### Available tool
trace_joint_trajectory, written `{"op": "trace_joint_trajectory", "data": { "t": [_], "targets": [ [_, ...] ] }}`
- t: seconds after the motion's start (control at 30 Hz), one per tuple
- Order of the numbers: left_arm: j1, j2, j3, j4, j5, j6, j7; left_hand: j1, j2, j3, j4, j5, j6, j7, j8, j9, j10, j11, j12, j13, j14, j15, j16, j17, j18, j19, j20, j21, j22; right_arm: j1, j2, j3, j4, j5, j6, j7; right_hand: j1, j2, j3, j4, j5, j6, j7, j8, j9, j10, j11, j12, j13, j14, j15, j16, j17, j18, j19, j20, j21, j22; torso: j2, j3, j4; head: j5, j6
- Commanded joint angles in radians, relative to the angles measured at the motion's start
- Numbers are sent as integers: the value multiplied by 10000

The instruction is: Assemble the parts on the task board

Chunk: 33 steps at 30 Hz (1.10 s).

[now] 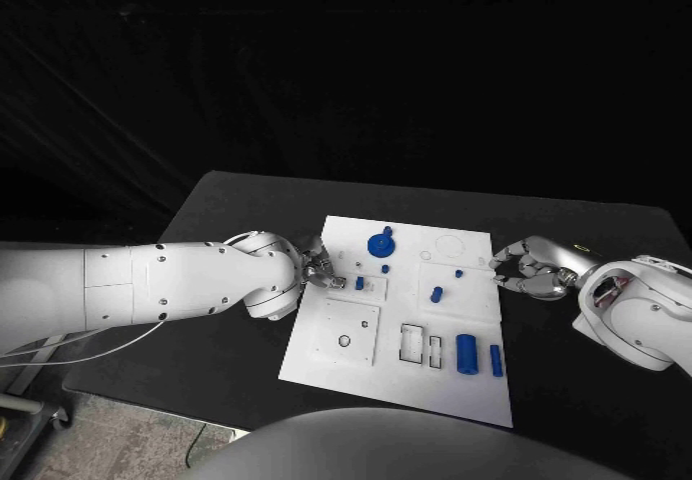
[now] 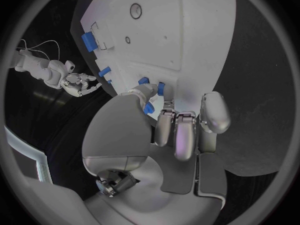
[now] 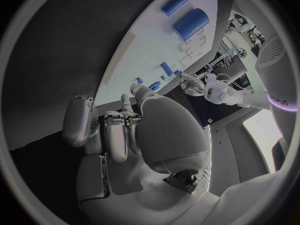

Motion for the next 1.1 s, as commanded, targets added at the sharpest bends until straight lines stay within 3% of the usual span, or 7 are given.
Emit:
{"op": "trace_joint_trajectory", "data": {
  "t": [0.03,0.13,0.2,0.27,0.5,0.73,1.1],
  "targets": [
    [-30,27,-20,47,201,350,73,4,-77,864,-736,-127,210,-129,-7,28,49,30,-13,1045,714,-47,25,2184,-164,5,-29,33,1507,-14,3,-1,2,-9,-1,44,51,-66,81,-24,40,68,10,-28,-10,1060,93,-54,2606,920,86,-76,2463,71,-98,16,-51,1513,2,4,-3,17,-2],
    [-30,31,-20,32,255,339,80,-41,-74,915,-717,-276,199,-129,-17,36,44,33,-20,1035,697,-44,16,2159,-162,-4,-25,19,1502,-18,6,-1,2,-2,0,46,52,-66,84,-26,40,68,10,-28,-10,1060,93,-54,2606,914,86,-89,2456,75,-108,16,-73,1506,-2,5,-3,18,-2],
    [-30,35,-20,16,296,302,95,-204,-42,889,-589,-739,122,-134,-72,30,-14,43,-62,974,666,-22,2,2120,-155,-36,-15,-24,1489,-20,8,-1,2,4,3,47,53,-66,86,-28,41,69,10,-28,-11,1060,93,-54,2606,910,86,-99,2450,79,-116,16,-89,1501,1,7,-5,14,-2],
    [-30,39,-20,1,320,265,121,-498,-3,675,-330,-1045,24,-124,-161,1,-115,71,-124,884,614,7,-22,2056,-145,-90,9,-91,1469,-22,10,-1,1,9,5,48,55,-65,89,-30,41,69,11,-28,-11,1060,94,-54,2606,906,87,-108,2445,83,-124,16,-106,1496,0,8,-5,20,-2],
    [-30,50,-20,-28,350,144,231,-1379,265,-424,686,-1393,-188,21,-534,-202,-354,197,-203,756,509,126,-60,1946,-129,-214,108,-215,1442,-26,2,-1,2,21,13,48,56,-65,95,-33,42,70,13,-28,-12,1060,95,-54,2606,901,88,-118,2440,87,-135,17,-130,1490,1,8,-7,11,-2],
    [-30,91,-20,-71,355,184,214,-2101,764,-1256,1029,-1160,-79,68,-751,-360,-399,261,-166,782,497,180,-54,1947,-121,-247,186,-227,1440,-27,-9,-1,4,31,23,43,55,-60,102,-34,44,74,16,-27,-13,1060,98,-54,2606,900,89,-119,2439,87,-135,17,-130,1490,2,10,-7,10,-2],
    [-30,122,-20,-132,355,299,94,-2345,920,-1508,1016,-1107,42,48,-743,-363,-407,261,-155,790,497,185,-51,1950,-114,-259,196,-231,1438,-27,-12,-1,-1,53,40,33,53,-54,113,-35,51,78,19,-25,-14,1060,101,-54,2606,900,91,-120,2438,87,-137,18,-134,1489,-2,7,-3,5,-2]
  ]
}}
